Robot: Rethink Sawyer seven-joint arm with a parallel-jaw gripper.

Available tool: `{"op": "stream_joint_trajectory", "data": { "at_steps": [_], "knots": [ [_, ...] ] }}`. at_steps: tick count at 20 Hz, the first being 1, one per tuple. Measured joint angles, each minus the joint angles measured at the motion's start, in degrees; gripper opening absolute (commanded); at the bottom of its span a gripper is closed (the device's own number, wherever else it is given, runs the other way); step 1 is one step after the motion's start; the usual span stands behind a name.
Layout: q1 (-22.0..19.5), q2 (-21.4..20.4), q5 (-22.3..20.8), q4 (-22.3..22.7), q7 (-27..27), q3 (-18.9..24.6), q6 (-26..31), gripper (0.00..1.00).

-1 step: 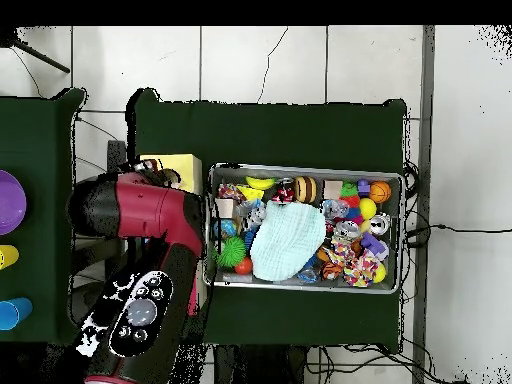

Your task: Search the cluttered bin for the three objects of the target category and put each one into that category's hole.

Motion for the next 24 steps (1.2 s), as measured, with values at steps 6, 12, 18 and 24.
{"op": "stream_joint_trajectory", "data": {
  "at_steps": [6, 12, 18, 24],
  "knots": [
    [0.37, 0.0, 0.05, 0.13, 0.0, 0.0, 0.0, 0.0],
    [-0.4, -0.37, 0.06, 1.55, 0.0, 1.07, -1.58, 0.0],
    [-1.81, -0.98, 0.07, 3.67, 0.0, 2.2, -3.77, 0.0],
    [-1.82, -1.19, 0.07, 4.81, 0.0, 2.22, -4.06, 0.0]
  ]
}}
